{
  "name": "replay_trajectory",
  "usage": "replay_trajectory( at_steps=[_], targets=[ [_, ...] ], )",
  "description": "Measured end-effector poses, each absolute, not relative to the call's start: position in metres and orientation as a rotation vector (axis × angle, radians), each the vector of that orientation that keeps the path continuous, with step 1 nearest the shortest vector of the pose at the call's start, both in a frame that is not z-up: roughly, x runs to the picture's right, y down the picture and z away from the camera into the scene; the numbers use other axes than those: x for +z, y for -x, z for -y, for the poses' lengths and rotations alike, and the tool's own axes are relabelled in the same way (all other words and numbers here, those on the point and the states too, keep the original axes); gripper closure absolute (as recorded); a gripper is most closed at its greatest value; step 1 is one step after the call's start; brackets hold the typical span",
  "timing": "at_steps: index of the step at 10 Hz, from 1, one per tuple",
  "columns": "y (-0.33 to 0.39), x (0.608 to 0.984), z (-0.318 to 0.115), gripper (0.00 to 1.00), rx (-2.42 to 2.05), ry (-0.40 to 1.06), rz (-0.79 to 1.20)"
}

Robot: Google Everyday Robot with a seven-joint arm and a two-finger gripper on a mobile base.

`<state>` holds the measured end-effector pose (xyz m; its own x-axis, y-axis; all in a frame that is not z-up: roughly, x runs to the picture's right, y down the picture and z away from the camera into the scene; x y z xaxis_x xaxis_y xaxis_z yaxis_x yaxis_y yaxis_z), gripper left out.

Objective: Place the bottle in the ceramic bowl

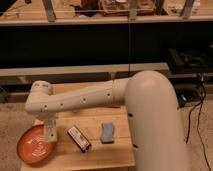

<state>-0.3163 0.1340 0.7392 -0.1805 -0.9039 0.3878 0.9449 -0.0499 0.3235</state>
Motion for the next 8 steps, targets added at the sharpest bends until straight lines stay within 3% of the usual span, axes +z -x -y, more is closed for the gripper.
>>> replay_trajectory(
  at_steps=[8],
  targets=[
    [0.351, 0.74, -0.142, 0.88, -1.721, 0.102, 0.688]
  ],
)
